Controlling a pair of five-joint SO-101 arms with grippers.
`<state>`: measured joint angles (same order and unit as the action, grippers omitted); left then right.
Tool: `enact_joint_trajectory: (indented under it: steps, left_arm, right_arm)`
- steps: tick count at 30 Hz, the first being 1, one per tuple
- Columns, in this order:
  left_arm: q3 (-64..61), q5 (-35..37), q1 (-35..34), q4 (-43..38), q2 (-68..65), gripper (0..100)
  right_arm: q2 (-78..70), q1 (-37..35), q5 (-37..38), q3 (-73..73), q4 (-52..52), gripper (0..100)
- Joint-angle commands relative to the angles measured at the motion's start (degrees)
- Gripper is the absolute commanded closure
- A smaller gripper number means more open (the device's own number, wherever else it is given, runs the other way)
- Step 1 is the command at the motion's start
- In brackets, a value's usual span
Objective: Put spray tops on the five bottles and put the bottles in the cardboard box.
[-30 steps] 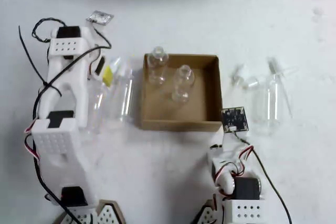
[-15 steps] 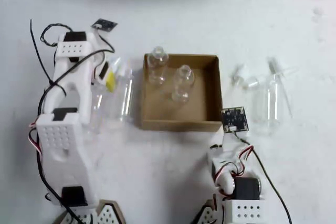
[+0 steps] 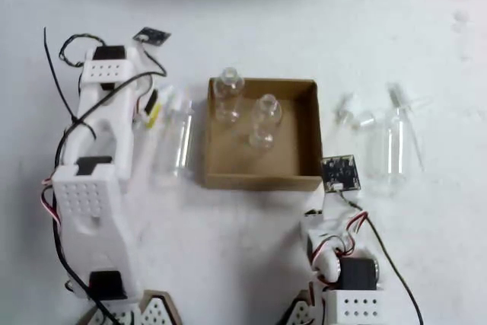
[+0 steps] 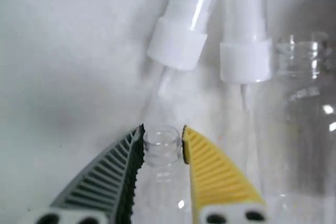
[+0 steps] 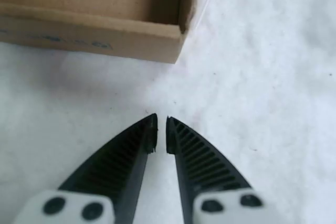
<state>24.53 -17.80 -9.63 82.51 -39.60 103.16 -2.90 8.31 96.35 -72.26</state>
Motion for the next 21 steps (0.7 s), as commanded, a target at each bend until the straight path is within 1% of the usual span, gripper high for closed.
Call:
enact_joint_trajectory:
  steps: [1, 3, 6, 7, 11, 13, 16, 21]
  left_arm:
    - [5.01, 0.70, 0.84, 2.90, 1.80, 97]
    - [8.53, 0.79, 0.92, 7.91, 2.86, 97]
    - [16.18, 0.79, 2.07, 18.20, 5.23, 97]
    - [18.20, 0.79, 2.68, 20.40, 6.20, 97]
    - [19.08, 0.79, 3.82, 20.13, 12.44, 97]
    - [17.23, 0.79, 4.97, 20.13, 16.40, 97]
    - [10.64, 0.79, 7.69, 20.13, 24.57, 97]
    - [-2.64, 0.79, 14.20, 19.78, 41.89, 97]
  right_arm:
    - [0.04, 0.04, 0.44, 0.53, -0.31, 98.4]
    - [0.04, 0.04, 0.44, 0.53, -0.31, 98.4]
    - [0.04, 0.04, 0.44, 0.53, -0.31, 98.4]
    - [0.04, 0.04, 0.44, 0.53, -0.31, 98.4]
    - [0.04, 0.04, 0.44, 0.53, -0.31, 98.4]
    - [0.04, 0.04, 0.44, 0.53, -0.31, 98.4]
    - [0.04, 0.04, 0.44, 0.53, -0.31, 98.4]
    - [0.04, 0.04, 0.44, 0.53, -0.31, 98.4]
